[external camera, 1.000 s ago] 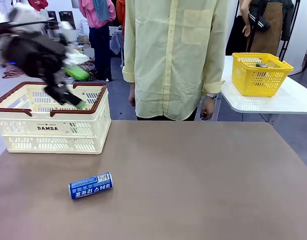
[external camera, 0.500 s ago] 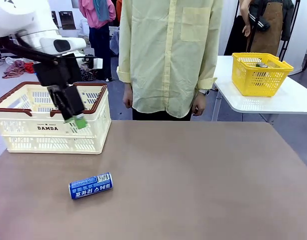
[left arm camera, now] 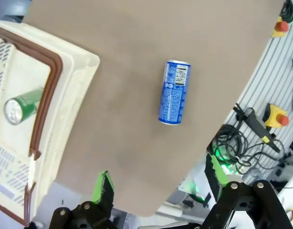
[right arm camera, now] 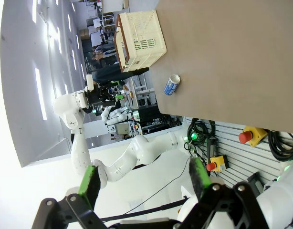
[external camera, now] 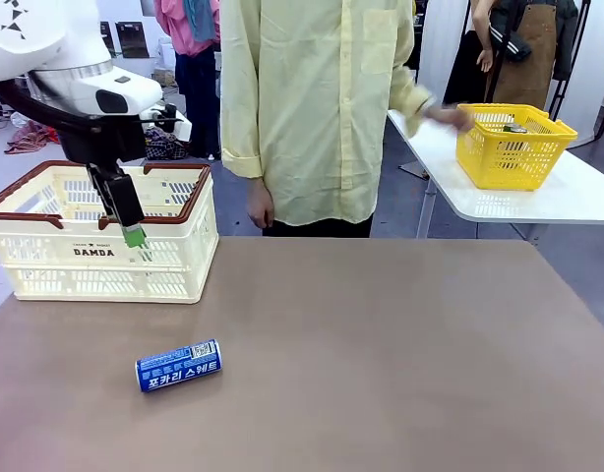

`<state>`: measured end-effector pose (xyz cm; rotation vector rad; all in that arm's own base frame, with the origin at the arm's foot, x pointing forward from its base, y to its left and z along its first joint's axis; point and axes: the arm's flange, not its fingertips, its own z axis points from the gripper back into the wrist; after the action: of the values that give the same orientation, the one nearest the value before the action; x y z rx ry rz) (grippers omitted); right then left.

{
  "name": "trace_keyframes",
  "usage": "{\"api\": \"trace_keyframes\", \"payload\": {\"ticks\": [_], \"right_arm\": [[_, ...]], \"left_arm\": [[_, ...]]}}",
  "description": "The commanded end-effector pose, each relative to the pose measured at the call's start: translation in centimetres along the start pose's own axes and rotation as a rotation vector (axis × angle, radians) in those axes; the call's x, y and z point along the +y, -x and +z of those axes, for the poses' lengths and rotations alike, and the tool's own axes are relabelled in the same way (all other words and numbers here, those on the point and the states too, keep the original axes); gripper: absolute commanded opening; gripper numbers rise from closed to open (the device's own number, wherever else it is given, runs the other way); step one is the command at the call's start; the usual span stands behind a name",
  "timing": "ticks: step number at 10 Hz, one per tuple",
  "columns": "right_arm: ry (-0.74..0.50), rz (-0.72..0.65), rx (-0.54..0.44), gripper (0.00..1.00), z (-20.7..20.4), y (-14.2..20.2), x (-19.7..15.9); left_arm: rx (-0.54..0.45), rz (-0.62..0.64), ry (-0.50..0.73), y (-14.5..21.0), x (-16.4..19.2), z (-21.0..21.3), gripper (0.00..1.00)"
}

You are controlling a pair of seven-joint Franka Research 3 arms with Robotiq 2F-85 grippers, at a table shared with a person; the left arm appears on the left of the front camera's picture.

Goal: Place the drinks into the Shopping basket.
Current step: Pick up one drink and place it into the Shopping basket.

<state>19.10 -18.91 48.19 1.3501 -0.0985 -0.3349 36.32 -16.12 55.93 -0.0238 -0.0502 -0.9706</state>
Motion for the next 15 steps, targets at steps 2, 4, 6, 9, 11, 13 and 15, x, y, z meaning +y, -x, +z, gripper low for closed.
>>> {"api": "trace_keyframes", "payload": {"ticks": [2,4,6,9,11,13,15], "right_arm": [[-0.014,0.005,-0.002,1.0,0.1,0.0,0.3],[-0.014,0.005,-0.002,1.0,0.1,0.0,0.3],[-0.014,0.005,-0.002,1.0,0.1,0.0,0.3],[-0.014,0.005,-0.002,1.0,0.1,0.0,0.3],[-0.014,0.005,-0.002,1.0,0.1,0.0,0.3],[-0.014,0.005,-0.002,1.0,0.1,0.0,0.3],[-0.014,0.005,-0.002,1.0,0.1,0.0,0.3]], "left_arm": [[0.0,0.0,0.0,0.0,0.0,0.0,1.0],[-0.005,-0.208,-0.045,-0.2,-1.6,-3.0,1.0],[-0.071,-0.27,-0.099,1.2,-3.7,-6.4,1.0],[-0.126,-0.231,-0.142,2.6,-5.7,-11.9,1.0],[-0.12,-0.221,-0.152,1.8,-6.0,-15.5,1.0],[-0.12,-0.223,-0.116,0.0,-4.6,-17.3,1.0],[-0.117,-0.228,-0.118,-0.8,-4.7,-15.4,1.0]]}}
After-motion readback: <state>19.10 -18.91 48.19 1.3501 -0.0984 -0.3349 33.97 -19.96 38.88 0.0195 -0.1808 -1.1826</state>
